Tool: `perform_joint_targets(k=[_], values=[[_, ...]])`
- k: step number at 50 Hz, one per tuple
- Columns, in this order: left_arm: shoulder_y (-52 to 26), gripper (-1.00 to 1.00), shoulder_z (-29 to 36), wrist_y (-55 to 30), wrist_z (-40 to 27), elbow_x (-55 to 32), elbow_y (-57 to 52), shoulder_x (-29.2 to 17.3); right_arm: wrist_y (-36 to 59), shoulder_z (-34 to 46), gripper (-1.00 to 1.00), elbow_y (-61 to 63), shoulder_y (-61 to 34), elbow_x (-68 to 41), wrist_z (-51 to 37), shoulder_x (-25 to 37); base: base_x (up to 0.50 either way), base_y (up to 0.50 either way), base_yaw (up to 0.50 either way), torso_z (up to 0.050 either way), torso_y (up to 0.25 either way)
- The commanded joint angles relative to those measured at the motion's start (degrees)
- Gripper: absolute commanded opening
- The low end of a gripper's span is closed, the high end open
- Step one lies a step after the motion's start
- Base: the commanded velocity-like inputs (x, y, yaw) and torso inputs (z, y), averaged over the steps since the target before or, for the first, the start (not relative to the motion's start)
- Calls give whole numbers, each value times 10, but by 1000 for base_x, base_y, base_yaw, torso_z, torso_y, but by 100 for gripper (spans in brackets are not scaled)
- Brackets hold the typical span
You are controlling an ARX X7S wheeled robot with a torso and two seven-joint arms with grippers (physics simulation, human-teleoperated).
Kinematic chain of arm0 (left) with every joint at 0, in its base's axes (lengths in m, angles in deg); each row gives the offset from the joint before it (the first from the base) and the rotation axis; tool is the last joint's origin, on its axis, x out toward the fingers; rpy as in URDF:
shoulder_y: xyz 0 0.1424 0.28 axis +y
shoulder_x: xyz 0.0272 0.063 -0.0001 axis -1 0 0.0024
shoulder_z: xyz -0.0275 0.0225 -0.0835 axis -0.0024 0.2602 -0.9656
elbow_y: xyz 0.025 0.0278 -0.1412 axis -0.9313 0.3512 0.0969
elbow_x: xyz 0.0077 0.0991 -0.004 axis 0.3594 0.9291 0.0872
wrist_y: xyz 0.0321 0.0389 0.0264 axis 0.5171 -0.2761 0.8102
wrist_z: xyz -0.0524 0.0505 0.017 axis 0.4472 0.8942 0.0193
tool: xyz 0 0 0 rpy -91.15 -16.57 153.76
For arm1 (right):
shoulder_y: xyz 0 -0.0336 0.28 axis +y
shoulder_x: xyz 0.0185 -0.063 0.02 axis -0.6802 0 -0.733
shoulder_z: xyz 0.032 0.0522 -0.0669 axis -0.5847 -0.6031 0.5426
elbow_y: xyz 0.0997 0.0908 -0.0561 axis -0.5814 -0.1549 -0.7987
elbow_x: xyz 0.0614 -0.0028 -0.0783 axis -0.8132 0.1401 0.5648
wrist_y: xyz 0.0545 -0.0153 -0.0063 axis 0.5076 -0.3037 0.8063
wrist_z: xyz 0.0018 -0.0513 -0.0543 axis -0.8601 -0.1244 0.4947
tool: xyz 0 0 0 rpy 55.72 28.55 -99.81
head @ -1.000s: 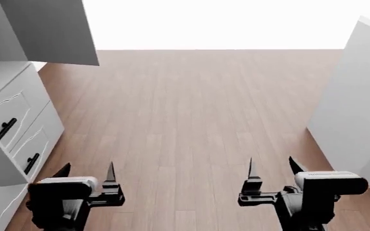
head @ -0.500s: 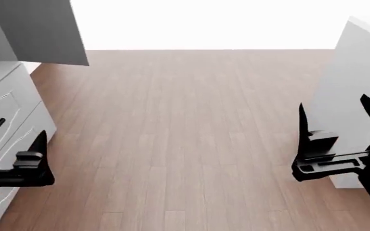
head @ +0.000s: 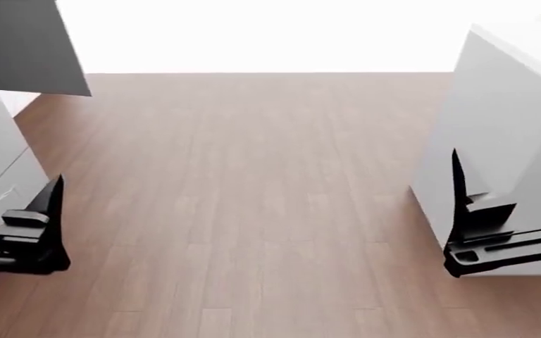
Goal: Pick the boxed drink from the counter and place it in the cabinet.
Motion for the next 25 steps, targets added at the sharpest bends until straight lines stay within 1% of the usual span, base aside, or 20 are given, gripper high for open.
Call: perform_joint_targets(k=[1,5,11,13,21,25], values=[[-36,100,11,52,-36,-89,-6,-77,7,13,100,-18,-42,-24,1,27,-500,5,0,0,0],[-48,100,23,79,-41,-108,1,-107,5,23,100,-24,-71,-38,4,43,-500,5,0,0,0],[-56,100,45,122,-41,-125,13,-162,12,88,100,-41,-175,-66,0,64,-500,5,0,0,0],[-56,100,50,133,-40,-124,13,-175,18,99,100,-46,-194,-70,0,66,-500,5,0,0,0],[-55,100,64,160,-31,-118,16,-203,37,137,100,-59,-258,-86,-8,62,-500,5,0,0,0],[-52,100,71,169,-26,-110,17,-207,39,136,100,-58,-257,-84,-7,59,-500,5,0,0,0]])
